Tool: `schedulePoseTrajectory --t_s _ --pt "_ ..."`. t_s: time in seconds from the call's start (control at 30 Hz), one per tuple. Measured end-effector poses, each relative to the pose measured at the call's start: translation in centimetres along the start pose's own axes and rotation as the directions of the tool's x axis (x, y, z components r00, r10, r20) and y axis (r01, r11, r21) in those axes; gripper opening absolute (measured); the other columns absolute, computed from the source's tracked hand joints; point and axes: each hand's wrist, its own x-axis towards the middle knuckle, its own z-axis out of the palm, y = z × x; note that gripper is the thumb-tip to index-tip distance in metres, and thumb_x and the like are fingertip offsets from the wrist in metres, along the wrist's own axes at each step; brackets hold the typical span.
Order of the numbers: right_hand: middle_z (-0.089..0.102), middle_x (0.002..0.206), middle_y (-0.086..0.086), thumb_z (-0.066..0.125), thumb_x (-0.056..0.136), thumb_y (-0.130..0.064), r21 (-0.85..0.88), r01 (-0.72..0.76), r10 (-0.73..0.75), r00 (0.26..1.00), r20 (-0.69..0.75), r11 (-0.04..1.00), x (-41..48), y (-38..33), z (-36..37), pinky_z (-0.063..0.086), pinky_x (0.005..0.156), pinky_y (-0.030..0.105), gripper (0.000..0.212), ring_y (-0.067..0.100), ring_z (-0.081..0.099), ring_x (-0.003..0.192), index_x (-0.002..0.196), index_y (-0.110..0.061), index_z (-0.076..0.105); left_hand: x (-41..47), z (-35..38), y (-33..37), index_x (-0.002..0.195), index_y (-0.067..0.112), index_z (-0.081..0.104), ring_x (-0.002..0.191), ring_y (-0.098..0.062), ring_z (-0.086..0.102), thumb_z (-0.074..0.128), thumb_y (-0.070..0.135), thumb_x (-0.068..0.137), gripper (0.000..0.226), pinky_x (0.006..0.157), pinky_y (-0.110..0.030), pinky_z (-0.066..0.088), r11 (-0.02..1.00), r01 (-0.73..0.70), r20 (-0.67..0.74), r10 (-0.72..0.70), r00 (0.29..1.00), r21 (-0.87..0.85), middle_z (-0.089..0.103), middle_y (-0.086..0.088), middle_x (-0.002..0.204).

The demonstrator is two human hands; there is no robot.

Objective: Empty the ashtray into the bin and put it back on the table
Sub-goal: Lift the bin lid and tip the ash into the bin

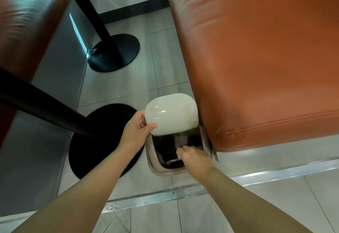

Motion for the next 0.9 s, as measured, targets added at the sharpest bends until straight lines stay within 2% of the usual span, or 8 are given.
schedulePoseTrajectory --t_s 0.17,0.23,0.33,0.47,0.67,0.8,0.87,0.9 --pt "0.058 0.11 0.016 0.044 0.08 0.012 0.003 0.035 -0.035 0.999 0.012 0.999 -0.2 -0.1 0.1 0.049 0.074 0.042 0.036 0.034 0.058 0.1 0.111 -0.005 0.05 -0.2 0.0 0.0 0.101 0.017 0.051 0.086 -0.011 0.059 0.061 0.002 0.08 0.027 0.073 -0.018 0.047 1.0 -0.001 0.002 0.001 1.0 0.004 0.062 -0.002 0.097" --pt "0.058 0.11 0.015 0.044 0.08 0.011 0.015 0.01 -0.01 0.999 -0.033 1.0 -0.2 -0.2 0.0 0.049 0.074 0.041 0.037 0.033 0.056 0.1 0.112 -0.006 0.05 -0.2 0.0 0.0 0.101 0.018 0.05 0.093 -0.016 0.059 0.06 0.003 0.08 0.028 0.076 -0.02 0.048 1.0 -0.001 0.0 0.001 1.0 0.011 0.061 -0.004 0.101" --pt "0.059 0.109 0.016 0.044 0.08 0.011 0.009 0.038 -0.038 0.999 0.004 0.999 -0.2 -0.4 0.2 0.044 0.068 0.038 0.033 0.033 0.057 0.098 0.109 -0.005 0.051 -0.2 0.0 0.0 0.102 0.017 0.05 0.094 -0.016 0.058 0.06 0.003 0.08 0.028 0.075 -0.019 0.048 1.0 -0.002 -0.002 0.002 1.0 0.018 0.061 -0.004 0.101" --pt "0.06 0.105 0.011 0.041 0.084 0.002 0.186 -0.062 0.082 0.992 -0.1 0.981 -0.6 -0.6 -1.0 0.033 0.064 0.032 0.023 0.025 0.051 0.088 0.101 -0.009 0.052 -0.2 0.0 0.0 0.107 0.013 0.052 0.093 -0.016 0.058 0.061 0.004 0.08 0.029 0.073 -0.018 0.047 0.999 0.011 -0.008 -0.011 1.0 0.037 0.062 -0.005 0.101" --pt "0.062 0.089 0.005 0.045 0.09 -0.011 0.637 -0.108 0.318 0.921 -0.225 0.763 -2.7 -1.5 -3.6 0.044 0.075 0.039 0.011 0.025 0.057 0.087 0.097 -0.011 0.054 0.0 0.4 0.3 0.121 0.007 0.052 0.1 -0.021 0.058 0.061 0.005 0.08 0.042 0.088 -0.031 0.046 0.995 0.069 -0.081 -0.062 0.995 0.077 0.063 -0.015 0.115" --pt "0.066 0.09 0.011 0.047 0.09 -0.013 0.773 -0.118 0.429 0.878 -0.212 0.624 -3.3 -2.3 -5.9 0.048 0.075 0.043 0.006 0.027 0.06 0.082 0.094 -0.012 0.052 -0.7 0.6 1.0 0.132 0.01 0.042 0.109 -0.017 0.054 0.061 0.012 0.083 0.053 0.091 -0.026 0.04 0.99 0.123 -0.179 -0.108 0.978 0.075 0.056 -0.011 0.128" --pt "0.065 0.086 0.007 0.049 0.09 -0.014 0.832 -0.102 0.474 0.856 -0.206 0.546 -3.3 -2.6 -7.2 0.05 0.073 0.038 0.003 0.022 0.06 0.078 0.089 -0.016 0.051 -1.3 0.3 1.7 0.132 0.011 0.043 0.108 -0.014 0.051 0.056 0.02 0.086 0.049 0.091 -0.027 0.039 0.983 0.166 -0.239 -0.142 0.961 0.083 0.055 -0.009 0.13" --pt "0.064 0.083 0.003 0.05 0.089 -0.013 0.863 -0.081 0.499 0.841 -0.21 0.499 -3.3 -2.7 -8.0 0.05 0.07 0.028 0.007 0.017 0.06 0.074 0.084 -0.018 0.05 -1.6 0.2 2.2 0.129 0.01 0.046 0.105 -0.013 0.051 0.053 0.022 0.088 0.044 0.092 -0.029 0.041 0.98 0.184 -0.256 -0.16 0.953 0.073 0.057 -0.009 0.127"
